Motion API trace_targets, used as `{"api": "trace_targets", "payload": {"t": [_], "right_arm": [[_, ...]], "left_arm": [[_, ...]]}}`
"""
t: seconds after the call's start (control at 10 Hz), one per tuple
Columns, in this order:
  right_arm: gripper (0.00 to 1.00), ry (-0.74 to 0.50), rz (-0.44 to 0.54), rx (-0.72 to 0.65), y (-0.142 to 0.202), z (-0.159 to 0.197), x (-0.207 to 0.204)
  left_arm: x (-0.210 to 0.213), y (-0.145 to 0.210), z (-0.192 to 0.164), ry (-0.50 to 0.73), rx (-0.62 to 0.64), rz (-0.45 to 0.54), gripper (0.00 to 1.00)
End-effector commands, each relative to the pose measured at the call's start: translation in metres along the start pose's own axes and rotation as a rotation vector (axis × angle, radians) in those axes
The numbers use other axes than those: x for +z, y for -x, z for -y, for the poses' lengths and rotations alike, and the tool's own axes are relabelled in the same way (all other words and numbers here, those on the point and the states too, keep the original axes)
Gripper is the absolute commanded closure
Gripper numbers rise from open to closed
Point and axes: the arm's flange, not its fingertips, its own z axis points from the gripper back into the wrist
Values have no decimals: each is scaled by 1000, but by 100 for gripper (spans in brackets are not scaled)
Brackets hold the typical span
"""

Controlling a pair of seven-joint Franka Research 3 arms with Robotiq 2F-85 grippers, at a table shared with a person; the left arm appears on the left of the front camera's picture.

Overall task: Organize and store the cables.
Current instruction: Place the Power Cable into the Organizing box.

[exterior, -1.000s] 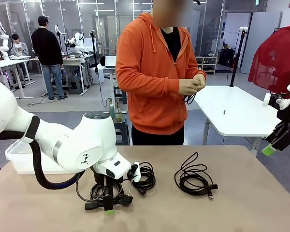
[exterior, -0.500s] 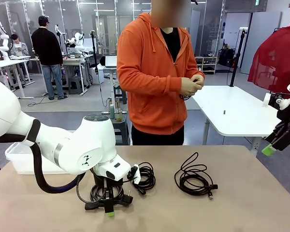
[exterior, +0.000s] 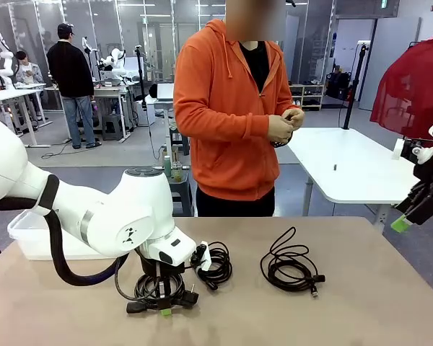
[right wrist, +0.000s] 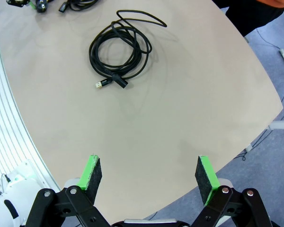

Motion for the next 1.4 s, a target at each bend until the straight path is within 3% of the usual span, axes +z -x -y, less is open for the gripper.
{"api": "trace_targets", "payload": {"t": [0.0, 0.4, 0.5, 0.7, 1.0, 1.3], "right_arm": [[0, -9, -1, 1, -2, 2, 2], [0, -9, -1, 1, -2, 2, 2], [0, -9, -1, 1, -2, 2, 2], [0, -9, -1, 1, -2, 2, 2], [0, -9, -1, 1, -2, 2, 2], [0, -9, -1, 1, -2, 2, 2]], "left_arm": [[-1, 8, 0, 29, 4, -22, 100], [13, 9, 0, 71, 24, -11, 100], [25, 8, 2, 85, 11, 4, 90], [68, 13, 6, 20, -23, 7, 90], [153, 40, 13, -136, 64, 57, 90], [179, 52, 25, -176, 36, 112, 90]]}}
